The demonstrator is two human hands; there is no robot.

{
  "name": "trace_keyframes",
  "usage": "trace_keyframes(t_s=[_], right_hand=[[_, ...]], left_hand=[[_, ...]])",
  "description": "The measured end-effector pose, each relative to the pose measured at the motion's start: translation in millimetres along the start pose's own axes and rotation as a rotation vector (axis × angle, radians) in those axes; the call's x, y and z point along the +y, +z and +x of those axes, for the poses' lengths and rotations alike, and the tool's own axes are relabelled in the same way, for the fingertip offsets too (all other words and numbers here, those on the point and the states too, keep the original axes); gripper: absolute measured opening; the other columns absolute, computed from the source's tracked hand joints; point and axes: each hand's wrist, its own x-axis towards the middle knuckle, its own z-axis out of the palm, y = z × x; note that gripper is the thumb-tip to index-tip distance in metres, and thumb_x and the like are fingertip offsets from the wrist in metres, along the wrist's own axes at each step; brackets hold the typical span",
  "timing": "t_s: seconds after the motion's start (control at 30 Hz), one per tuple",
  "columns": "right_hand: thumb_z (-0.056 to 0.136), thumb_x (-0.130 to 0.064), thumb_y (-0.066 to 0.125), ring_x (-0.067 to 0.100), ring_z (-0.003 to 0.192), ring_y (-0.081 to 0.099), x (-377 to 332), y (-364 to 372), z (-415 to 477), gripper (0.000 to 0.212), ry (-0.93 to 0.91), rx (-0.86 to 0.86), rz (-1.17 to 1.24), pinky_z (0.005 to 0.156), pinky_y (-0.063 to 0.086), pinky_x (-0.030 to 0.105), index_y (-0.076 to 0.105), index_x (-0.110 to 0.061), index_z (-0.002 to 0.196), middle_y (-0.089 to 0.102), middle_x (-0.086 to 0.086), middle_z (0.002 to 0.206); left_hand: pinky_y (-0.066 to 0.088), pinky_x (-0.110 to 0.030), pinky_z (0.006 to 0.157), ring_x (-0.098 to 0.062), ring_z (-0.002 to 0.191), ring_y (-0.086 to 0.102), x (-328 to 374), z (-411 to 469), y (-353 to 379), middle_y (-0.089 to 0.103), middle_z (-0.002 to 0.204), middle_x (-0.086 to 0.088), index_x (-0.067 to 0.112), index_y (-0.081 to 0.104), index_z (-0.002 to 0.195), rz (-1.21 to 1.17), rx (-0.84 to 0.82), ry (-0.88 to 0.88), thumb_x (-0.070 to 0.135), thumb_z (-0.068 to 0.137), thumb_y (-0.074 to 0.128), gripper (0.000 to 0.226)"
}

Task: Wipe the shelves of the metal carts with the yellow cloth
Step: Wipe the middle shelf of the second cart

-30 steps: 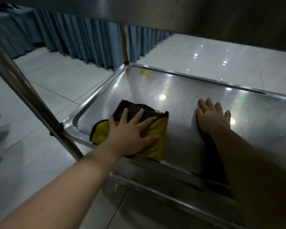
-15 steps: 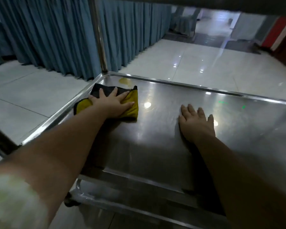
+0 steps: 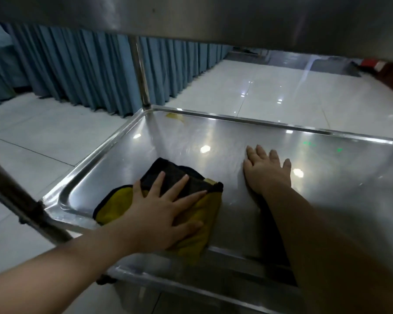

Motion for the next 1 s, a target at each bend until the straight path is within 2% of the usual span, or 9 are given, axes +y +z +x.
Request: trace_keyframes(t_s=[0.17,0.27,0.37,0.47,0.57,0.67,0.77,0.87,1.0], right_hand=[[0.105,-0.039,0.03,0.025,0.152,0.003,31.9,-24.5,2.1,0.057,-0.068,0.129,0.243,0.119,0.003,0.054,0.006,-0.036,0.156,0.004,-0.004,0.165],[0.106,-0.043,0.025,0.023,0.152,0.001,95.0,-40.7,2.3,0.052,0.019,-0.009,0.044,0.118,0.001,0.057,0.012,-0.037,0.156,0.004,-0.006,0.165],[0.103,-0.052,0.019,0.026,0.151,0.003,129.2,-31.2,-11.1,0.053,0.112,0.005,-0.048,0.116,0.002,0.061,0.011,-0.043,0.155,0.005,-0.012,0.165],[0.103,-0.054,0.015,0.025,0.151,0.001,131.6,-23.7,-14.5,0.054,0.129,0.024,-0.04,0.116,0.0,0.059,0.006,-0.044,0.155,0.0,-0.013,0.165],[0.103,-0.053,0.013,0.025,0.151,-0.003,135.8,-24.3,-11.8,0.054,0.124,0.036,-0.033,0.116,-0.003,0.058,0.004,-0.043,0.155,-0.002,-0.011,0.165],[0.103,-0.052,0.011,0.024,0.151,-0.003,138.0,-19.1,-10.1,0.054,0.102,0.057,-0.033,0.117,-0.003,0.058,0.003,-0.042,0.155,-0.002,-0.011,0.165],[0.103,-0.052,0.012,0.023,0.152,-0.002,138.6,-20.5,-6.5,0.053,0.089,0.062,-0.027,0.117,-0.003,0.058,0.005,-0.043,0.155,0.0,-0.011,0.165],[0.103,-0.051,0.012,0.023,0.152,-0.001,142.9,-20.2,-1.9,0.052,0.092,0.07,-0.011,0.117,-0.003,0.058,0.006,-0.043,0.155,0.001,-0.011,0.165],[0.103,-0.051,0.013,0.022,0.152,-0.001,144.1,-20.5,0.4,0.052,0.105,0.069,0.022,0.116,-0.004,0.058,0.008,-0.045,0.154,0.002,-0.013,0.164]], left_hand=[[-0.01,-0.072,0.109,-0.035,0.145,-0.026,8.4,2.1,-0.8,-0.028,0.158,0.017,0.071,-0.029,0.13,-0.025,0.036,-0.032,0.086,0.068,-0.004,0.068],[-0.011,-0.072,0.11,-0.036,0.145,-0.026,11.0,1.2,2.4,-0.03,0.156,0.018,0.072,-0.032,0.125,-0.032,0.02,-0.017,0.092,0.056,-0.018,0.073],[-0.01,-0.073,0.109,-0.039,0.144,-0.026,22.3,6.1,-3.3,-0.035,0.153,0.019,0.075,-0.036,0.119,-0.038,-0.026,-0.022,0.093,0.049,-0.023,0.073],[-0.011,-0.076,0.107,-0.041,0.144,-0.025,58.9,31.1,-10.2,-0.032,0.156,0.017,0.075,-0.032,0.121,-0.003,-0.023,0.04,0.088,0.063,-0.011,0.063],[-0.007,-0.078,0.106,-0.042,0.146,-0.019,100.0,95.0,-21.6,-0.022,0.161,0.014,0.07,-0.021,0.134,0.027,0.038,0.081,0.086,0.072,-0.002,0.067],[-0.007,-0.08,0.104,-0.044,0.147,-0.016,122.9,183.9,-46.6,-0.014,0.164,0.009,0.064,-0.01,0.143,-0.037,0.051,-0.002,0.083,0.085,0.013,0.066],[-0.007,-0.08,0.103,-0.046,0.146,-0.013,133.5,243.9,-65.9,-0.008,0.166,0.004,0.055,-0.001,0.15,-0.102,0.066,-0.104,0.082,0.087,0.016,0.07],[-0.005,-0.079,0.105,-0.046,0.147,-0.012,141.2,251.8,-66.6,-0.006,0.166,0.002,0.052,0.001,0.152,-0.091,0.062,-0.137,0.08,0.088,0.017,0.071],[-0.002,-0.077,0.108,-0.043,0.147,-0.014,135.8,179.5,-56.3,-0.016,0.164,0.007,0.058,-0.012,0.146,-0.008,-0.042,-0.003,0.08,0.087,0.014,0.068]])
